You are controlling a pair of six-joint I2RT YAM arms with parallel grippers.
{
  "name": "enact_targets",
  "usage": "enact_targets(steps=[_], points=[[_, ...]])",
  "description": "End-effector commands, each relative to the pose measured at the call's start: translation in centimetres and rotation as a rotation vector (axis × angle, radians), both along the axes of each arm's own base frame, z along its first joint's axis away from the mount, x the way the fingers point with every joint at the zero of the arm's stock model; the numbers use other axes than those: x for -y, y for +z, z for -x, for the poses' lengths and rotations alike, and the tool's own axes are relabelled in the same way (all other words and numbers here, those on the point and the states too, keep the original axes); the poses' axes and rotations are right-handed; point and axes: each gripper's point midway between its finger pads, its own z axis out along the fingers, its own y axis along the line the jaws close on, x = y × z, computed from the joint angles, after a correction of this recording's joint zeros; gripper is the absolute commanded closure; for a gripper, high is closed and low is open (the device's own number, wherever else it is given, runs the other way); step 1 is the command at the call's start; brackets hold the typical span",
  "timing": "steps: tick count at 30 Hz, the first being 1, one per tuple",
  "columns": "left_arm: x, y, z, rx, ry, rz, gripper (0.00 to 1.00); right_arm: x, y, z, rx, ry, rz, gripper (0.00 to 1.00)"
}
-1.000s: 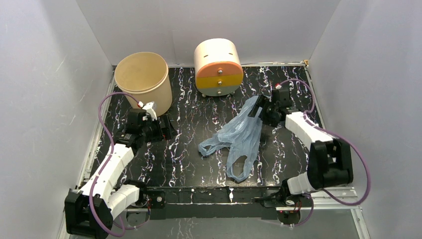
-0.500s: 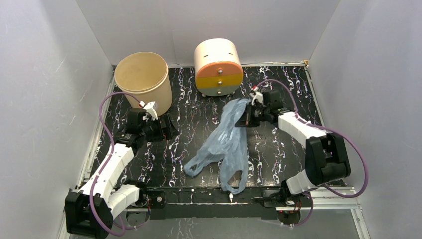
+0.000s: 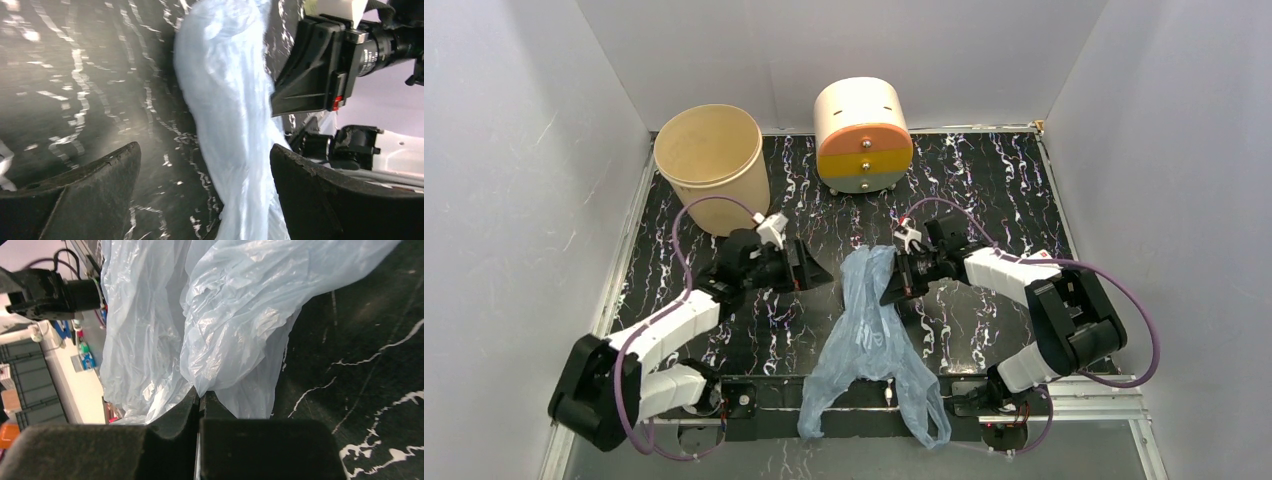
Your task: Put the trash bags into the trash bin
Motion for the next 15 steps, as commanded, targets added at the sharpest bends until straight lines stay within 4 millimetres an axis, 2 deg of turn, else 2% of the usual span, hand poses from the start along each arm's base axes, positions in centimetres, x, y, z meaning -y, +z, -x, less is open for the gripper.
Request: enact_targets(steps=[1, 6, 8, 11, 12, 15], points=[[4.1, 2.7, -2.2, 0.087, 0.005, 0.083, 0.02, -0.7, 0.1, 0.5, 0.041, 0.081, 0.015, 0.92], [6.1, -0.3, -3.1, 0.028, 0.014, 0.008, 0.08, -0.4, -0.6, 0.0, 0.049, 0.045, 0.067, 0.90], [6.6, -0.9, -3.0, 0.019, 0.013, 0.023, 0.17, -0.3, -0.8, -0.2, 0.049, 0.029, 0.082, 0.89], [7.1, -0.9, -2.5, 0.010, 0.009, 0.078, 0.38, 0.1, -1.2, -0.5, 0.049, -0.007, 0.110, 0.89], [7.2, -0.9, -2.4, 0.010, 0.007, 0.085, 0.41, 0.1, -1.2, -0.5, 0.049, -0.012, 0.110, 0.89], [7.5, -1.1, -2.5, 0.009, 0.005, 0.097, 0.43, -0.2, -0.9, -0.3, 0.044, -0.009, 0.085, 0.88]])
